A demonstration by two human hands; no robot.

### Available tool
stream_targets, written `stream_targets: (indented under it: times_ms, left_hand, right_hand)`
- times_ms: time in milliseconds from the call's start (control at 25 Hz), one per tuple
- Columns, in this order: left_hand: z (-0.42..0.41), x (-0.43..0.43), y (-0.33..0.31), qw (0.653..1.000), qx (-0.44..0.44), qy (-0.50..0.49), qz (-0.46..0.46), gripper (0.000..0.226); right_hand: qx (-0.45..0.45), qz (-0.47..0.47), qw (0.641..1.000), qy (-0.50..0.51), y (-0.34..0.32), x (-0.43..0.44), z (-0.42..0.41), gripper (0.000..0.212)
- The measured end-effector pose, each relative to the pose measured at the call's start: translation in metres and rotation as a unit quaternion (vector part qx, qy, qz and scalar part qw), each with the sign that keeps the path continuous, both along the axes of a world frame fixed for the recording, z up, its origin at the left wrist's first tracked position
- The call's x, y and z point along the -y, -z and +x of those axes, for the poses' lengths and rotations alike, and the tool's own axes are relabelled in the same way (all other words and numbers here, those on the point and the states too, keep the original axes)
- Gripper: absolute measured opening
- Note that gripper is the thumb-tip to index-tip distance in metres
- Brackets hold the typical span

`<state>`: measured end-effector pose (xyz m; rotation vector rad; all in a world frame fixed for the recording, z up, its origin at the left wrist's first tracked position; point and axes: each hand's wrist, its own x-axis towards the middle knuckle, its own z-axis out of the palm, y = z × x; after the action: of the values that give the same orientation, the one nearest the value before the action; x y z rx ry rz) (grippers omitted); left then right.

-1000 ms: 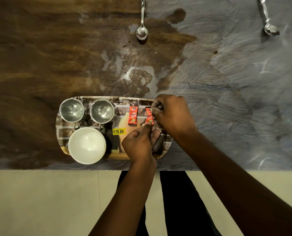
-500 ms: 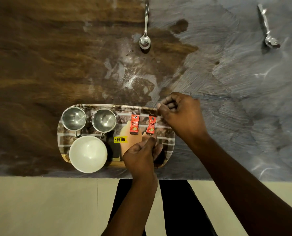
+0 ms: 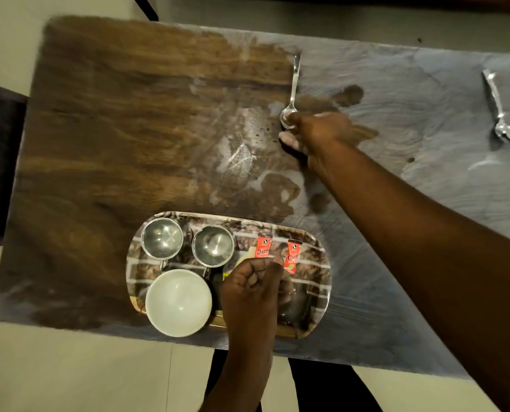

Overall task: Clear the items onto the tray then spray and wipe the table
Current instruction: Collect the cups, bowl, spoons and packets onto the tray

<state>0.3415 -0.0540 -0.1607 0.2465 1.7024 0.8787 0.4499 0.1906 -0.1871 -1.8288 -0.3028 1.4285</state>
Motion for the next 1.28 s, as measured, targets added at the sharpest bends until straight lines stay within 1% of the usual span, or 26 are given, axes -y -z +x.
stream_targets:
  times_ms: [80, 160, 200, 280, 360, 440, 560, 640, 720, 800, 880, 920, 1000, 1080, 1200, 1280]
  left_hand:
    - [-0.002, -0.006, -0.001, 1.0, 0.001, 0.007, 0.014, 0.017]
    - [-0.004, -0.013, -0.002, 0.999, 0.002, 0.012, 0.03, 0.01]
    - [-0.005, -0.016, -0.003, 0.999, 0.005, 0.012, 0.04, 0.008]
    - [-0.006, -0.022, -0.005, 0.998, 0.008, 0.01, 0.054, 0.007]
    - [-0.007, -0.025, -0.006, 0.998, 0.005, 0.009, 0.055, 0.01]
    - [-0.007, -0.023, -0.009, 0.998, 0.009, 0.008, 0.059, 0.013]
    - [-0.007, -0.013, -0.012, 0.997, 0.01, -0.001, 0.07, 0.008]
    - [-0.007, 0.001, -0.012, 0.998, 0.007, -0.019, 0.065, 0.01]
    - [-0.004, 0.02, -0.01, 0.997, 0.024, -0.045, 0.05, 0.016]
    - [-0.001, 0.04, -0.007, 0.997, 0.036, -0.059, 0.028, 0.02]
    - [0.0, 0.055, 0.0, 0.996, 0.046, -0.077, -0.003, 0.022]
    - [0.0, 0.06, 0.003, 0.995, 0.049, -0.089, -0.018, 0.023]
    - [-0.001, 0.063, 0.009, 0.991, 0.054, -0.117, -0.043, 0.022]
    - [-0.002, 0.06, 0.014, 0.987, 0.058, -0.141, -0.051, 0.018]
    - [-0.001, 0.049, 0.02, 0.982, 0.06, -0.173, -0.054, 0.014]
    - [0.0, 0.045, 0.024, 0.978, 0.062, -0.191, -0.053, 0.019]
  right_hand:
    - [-0.021, -0.005, 1.0, 0.02, -0.001, -0.012, -0.005, 0.007]
    - [-0.008, -0.011, 1.0, 0.027, 0.001, -0.017, -0.004, 0.01]
    - [-0.005, -0.01, 1.0, 0.02, 0.001, -0.018, -0.001, 0.006]
    - [0.002, -0.002, 1.0, -0.018, -0.002, -0.013, 0.008, 0.017]
    - [0.027, 0.025, 0.998, -0.049, -0.007, 0.006, 0.023, 0.019]
    - [0.057, 0.058, 0.994, -0.076, -0.018, 0.041, 0.041, 0.019]
    - [0.061, 0.083, 0.985, -0.139, -0.032, 0.11, 0.064, 0.01]
    - [0.079, 0.07, 0.98, -0.17, -0.039, 0.161, 0.077, 0.007]
    - [0.117, 0.045, 0.973, -0.196, -0.042, 0.211, 0.086, 0.01]
    - [0.147, 0.015, 0.958, -0.244, -0.04, 0.253, 0.088, 0.012]
    - [0.16, 0.001, 0.939, -0.303, -0.034, 0.278, 0.081, 0.018]
    - [0.166, 0.002, 0.929, -0.332, -0.031, 0.284, 0.076, 0.019]
    - [0.184, 0.008, 0.914, -0.362, -0.024, 0.286, 0.065, 0.012]
    - [0.207, 0.01, 0.909, -0.362, -0.016, 0.28, 0.058, 0.013]
    - [0.227, 0.013, 0.906, -0.357, -0.009, 0.272, 0.05, 0.007]
    - [0.247, 0.019, 0.901, -0.356, -0.007, 0.271, 0.047, 0.005]
